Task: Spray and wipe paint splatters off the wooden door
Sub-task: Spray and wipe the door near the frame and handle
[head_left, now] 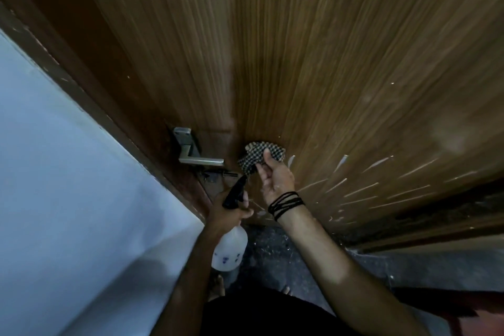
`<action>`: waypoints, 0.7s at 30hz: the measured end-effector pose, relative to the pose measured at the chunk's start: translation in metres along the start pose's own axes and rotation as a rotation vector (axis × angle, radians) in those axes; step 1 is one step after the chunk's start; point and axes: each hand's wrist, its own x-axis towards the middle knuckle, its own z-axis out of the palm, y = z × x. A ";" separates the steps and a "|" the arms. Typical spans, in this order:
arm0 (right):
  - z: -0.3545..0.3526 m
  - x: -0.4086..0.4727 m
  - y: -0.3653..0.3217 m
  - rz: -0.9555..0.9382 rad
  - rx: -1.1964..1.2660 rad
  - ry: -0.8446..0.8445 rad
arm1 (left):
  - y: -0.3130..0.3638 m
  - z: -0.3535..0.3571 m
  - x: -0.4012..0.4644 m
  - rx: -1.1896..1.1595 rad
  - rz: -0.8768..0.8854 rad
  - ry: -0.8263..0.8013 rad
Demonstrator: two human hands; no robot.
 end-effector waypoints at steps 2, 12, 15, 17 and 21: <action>-0.002 0.006 0.004 0.069 -0.052 0.067 | -0.002 0.001 -0.003 -0.046 -0.010 0.034; 0.023 -0.020 -0.033 0.130 0.075 -0.140 | -0.032 0.031 -0.034 -0.120 -0.065 0.100; 0.015 -0.010 -0.021 0.112 0.050 -0.118 | -0.037 0.031 -0.042 -0.104 -0.057 0.096; 0.005 0.002 -0.009 0.160 -0.008 -0.034 | -0.031 0.029 -0.044 -0.100 -0.068 0.084; -0.019 0.024 0.001 0.211 -0.143 0.059 | -0.018 0.021 -0.040 -0.101 -0.079 0.049</action>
